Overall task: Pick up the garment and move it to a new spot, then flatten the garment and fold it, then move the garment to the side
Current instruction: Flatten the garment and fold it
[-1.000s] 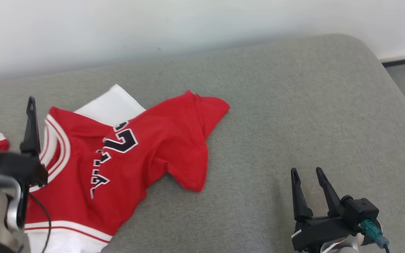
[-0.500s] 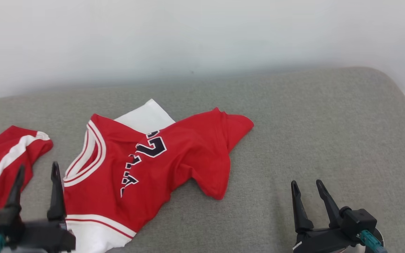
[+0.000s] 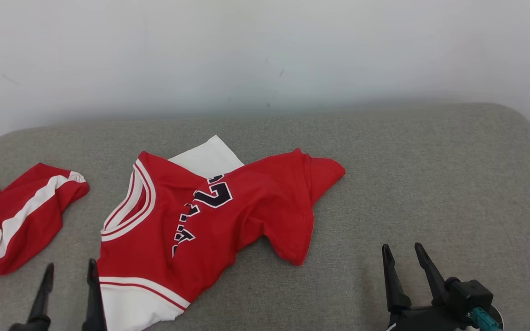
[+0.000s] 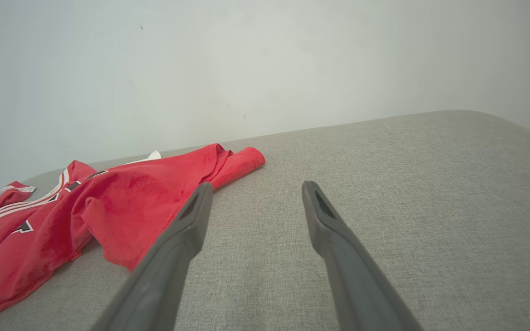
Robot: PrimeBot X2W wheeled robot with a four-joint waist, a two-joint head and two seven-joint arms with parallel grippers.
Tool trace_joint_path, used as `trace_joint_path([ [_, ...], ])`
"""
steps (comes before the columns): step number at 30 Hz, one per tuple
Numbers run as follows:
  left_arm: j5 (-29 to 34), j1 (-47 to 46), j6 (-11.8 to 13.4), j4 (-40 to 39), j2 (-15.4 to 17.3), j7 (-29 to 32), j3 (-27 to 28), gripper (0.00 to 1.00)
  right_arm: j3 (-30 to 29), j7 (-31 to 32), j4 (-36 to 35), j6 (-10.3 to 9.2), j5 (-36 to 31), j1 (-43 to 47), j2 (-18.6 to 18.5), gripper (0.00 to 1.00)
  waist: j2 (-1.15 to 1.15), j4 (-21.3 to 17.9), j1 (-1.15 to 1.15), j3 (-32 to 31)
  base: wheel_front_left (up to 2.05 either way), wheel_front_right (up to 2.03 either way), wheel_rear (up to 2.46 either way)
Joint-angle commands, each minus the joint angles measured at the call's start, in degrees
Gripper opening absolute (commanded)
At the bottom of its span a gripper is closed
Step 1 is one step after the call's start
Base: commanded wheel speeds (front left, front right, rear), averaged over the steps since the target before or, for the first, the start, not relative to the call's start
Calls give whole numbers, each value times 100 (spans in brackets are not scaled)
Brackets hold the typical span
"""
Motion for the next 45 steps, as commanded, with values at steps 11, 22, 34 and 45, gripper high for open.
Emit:
trace_joint_path([
  [11,125,175,-490,348,-112,-19,-81,100,70,-2,85,-13,55,73,13,100,0,89,1,-2,0,0,0],
  [22,190,-13,-584,477,-241,-19,-66,100,277,-2,291,-13,-26,-248,14,100,0,315,1,87,0,0,0],
  [34,287,-241,-588,501,-484,-19,-252,100,443,-2,1718,-13,-354,-1618,12,100,0,930,1,339,0,0,0],
  [45,138,-498,-589,685,-498,-19,-481,100,-62,-2,3595,-13,-528,-2495,-19,100,0,1385,1,521,0,0,0],
])
